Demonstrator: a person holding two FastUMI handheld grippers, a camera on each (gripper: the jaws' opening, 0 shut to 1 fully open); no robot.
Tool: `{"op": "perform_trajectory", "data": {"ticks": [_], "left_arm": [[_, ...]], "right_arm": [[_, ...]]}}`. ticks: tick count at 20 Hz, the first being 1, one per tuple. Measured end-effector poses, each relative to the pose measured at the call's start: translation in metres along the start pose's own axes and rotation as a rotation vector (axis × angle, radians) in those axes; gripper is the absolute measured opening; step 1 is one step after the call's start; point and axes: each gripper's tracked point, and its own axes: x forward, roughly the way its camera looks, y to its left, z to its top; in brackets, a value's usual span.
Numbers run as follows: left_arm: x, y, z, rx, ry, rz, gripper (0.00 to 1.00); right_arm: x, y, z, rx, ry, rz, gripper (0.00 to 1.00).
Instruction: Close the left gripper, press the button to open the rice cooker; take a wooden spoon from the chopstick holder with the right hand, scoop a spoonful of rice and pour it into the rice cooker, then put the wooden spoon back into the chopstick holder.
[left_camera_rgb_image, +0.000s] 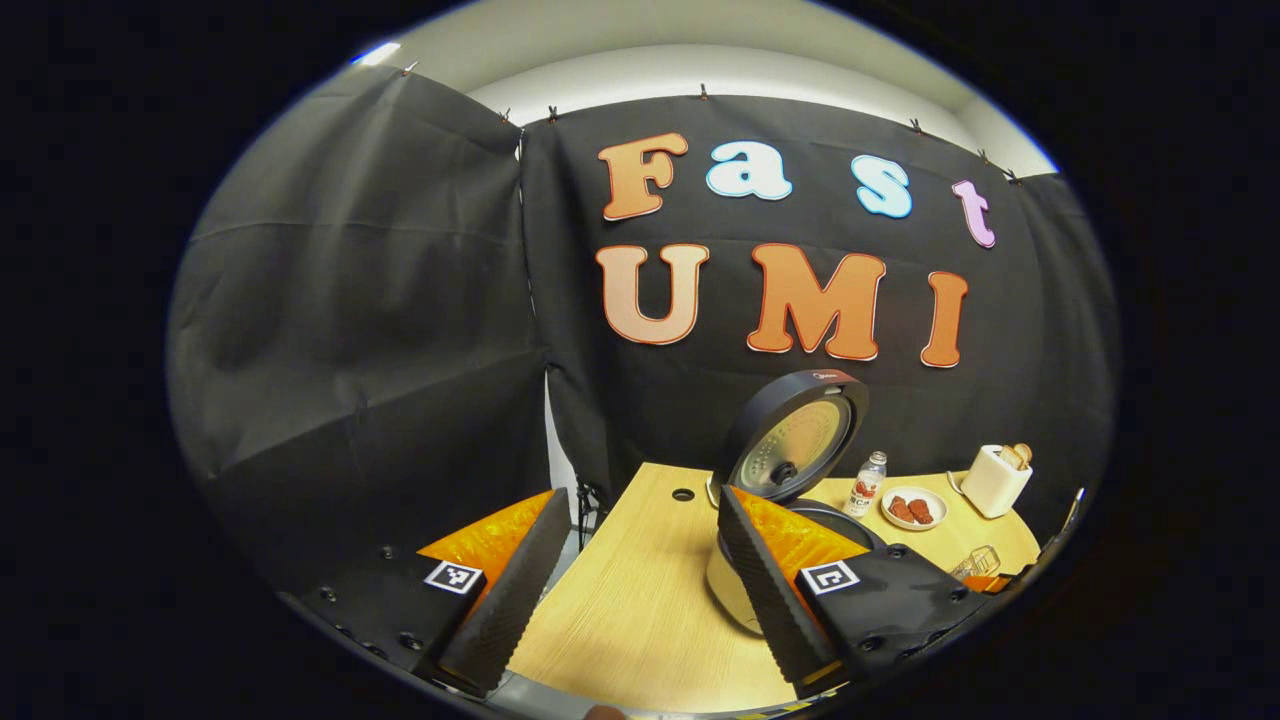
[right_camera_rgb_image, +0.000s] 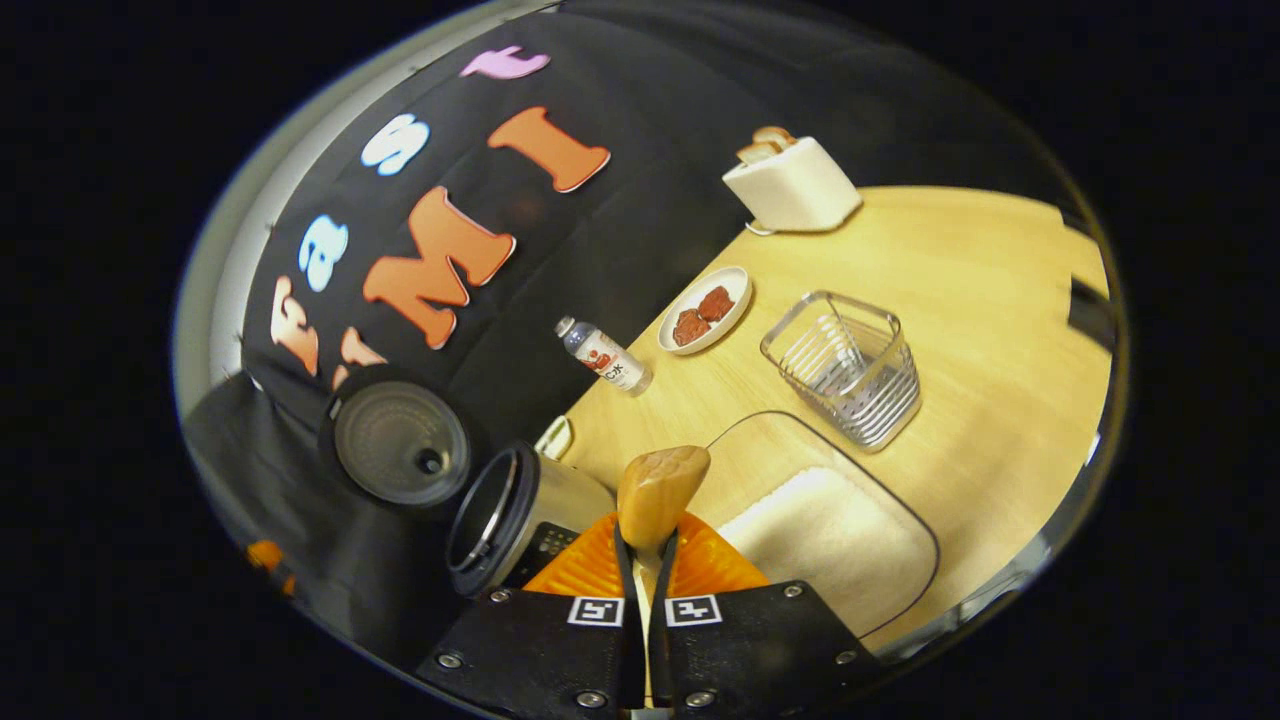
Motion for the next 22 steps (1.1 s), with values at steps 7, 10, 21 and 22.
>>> {"op": "perform_trajectory", "data": {"ticks": [7, 10, 21, 22], "left_arm": [[-0.002, -0.005, 0.010, -0.001, -0.022, -0.008, 0.99], [-0.001, -0.004, 0.014, 0.002, -0.034, -0.007, 1.00], [-0.007, 0.000, 0.022, -0.012, -0.063, 0.005, 0.99], [-0.006, 0.000, 0.021, -0.014, -0.062, 0.006, 0.99]], "right_arm": [[-0.016, -0.012, 0.029, 0.138, -0.030, -0.018, 0.01], [-0.027, -0.011, 0.045, 0.191, -0.052, -0.007, 0.01], [-0.054, 0.027, 0.084, 0.296, -0.078, 0.038, 0.01], [-0.055, 0.036, 0.089, 0.295, -0.077, 0.052, 0.01]]}}
